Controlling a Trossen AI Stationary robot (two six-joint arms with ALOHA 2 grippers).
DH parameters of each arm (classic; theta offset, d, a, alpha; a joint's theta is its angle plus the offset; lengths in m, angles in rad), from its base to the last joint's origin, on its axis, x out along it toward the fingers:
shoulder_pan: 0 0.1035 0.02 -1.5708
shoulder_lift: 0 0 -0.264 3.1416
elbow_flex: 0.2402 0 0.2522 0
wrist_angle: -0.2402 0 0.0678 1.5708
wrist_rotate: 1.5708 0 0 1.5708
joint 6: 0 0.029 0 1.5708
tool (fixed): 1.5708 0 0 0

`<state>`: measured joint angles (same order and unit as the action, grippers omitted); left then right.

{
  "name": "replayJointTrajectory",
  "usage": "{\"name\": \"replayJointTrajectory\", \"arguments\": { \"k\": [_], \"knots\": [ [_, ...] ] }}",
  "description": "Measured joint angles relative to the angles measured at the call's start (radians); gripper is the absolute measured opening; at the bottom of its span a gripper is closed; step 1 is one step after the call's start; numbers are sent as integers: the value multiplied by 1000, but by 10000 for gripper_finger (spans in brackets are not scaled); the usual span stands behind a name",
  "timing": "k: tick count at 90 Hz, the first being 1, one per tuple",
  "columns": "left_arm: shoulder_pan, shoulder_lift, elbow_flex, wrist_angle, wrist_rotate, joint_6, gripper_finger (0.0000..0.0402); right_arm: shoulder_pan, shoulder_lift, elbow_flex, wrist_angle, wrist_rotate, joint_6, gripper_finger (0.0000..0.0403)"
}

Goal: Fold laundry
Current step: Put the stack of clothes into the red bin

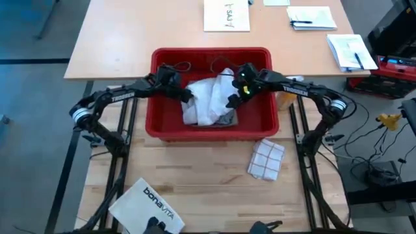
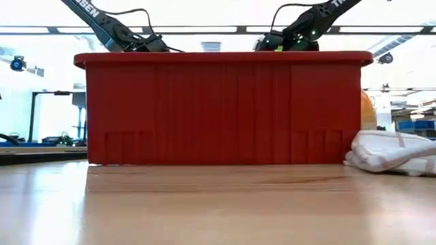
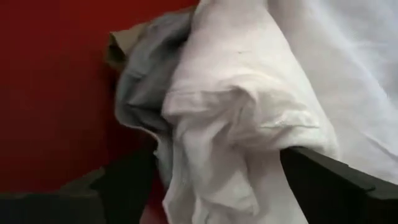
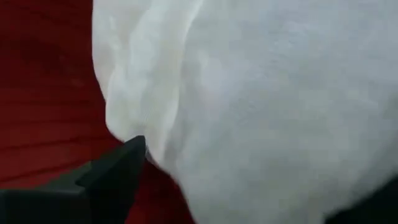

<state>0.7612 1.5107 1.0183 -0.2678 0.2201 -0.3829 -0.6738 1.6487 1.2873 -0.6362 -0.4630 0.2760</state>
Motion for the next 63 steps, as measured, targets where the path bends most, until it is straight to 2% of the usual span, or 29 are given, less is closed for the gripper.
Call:
{"name": "replayJointTrajectory", "arguments": {
  "k": [20, 35, 45, 49, 58, 63],
  "knots": [
    [8, -75, -1, -20, -2, 14, 314, -14, -93, 0, -93, 9, 25, 318],
    [6, -173, -1, -28, -33, 41, 314, -14, -166, 2, -90, 108, 21, 284],
    [6, -237, -2, 18, -51, 65, 314, -14, -187, 2, -42, 192, -41, 244],
    [2, -244, -1, 78, -5, 112, 314, -12, -189, 2, -4, 193, -74, 220],
    [-30, -232, -18, 238, 187, 209, 314, -8, -177, 2, 75, 160, -181, 149],
    [-51, -207, -20, 315, 212, 232, 314, -7, -160, 2, 112, 107, -250, 100]
  ]
}}
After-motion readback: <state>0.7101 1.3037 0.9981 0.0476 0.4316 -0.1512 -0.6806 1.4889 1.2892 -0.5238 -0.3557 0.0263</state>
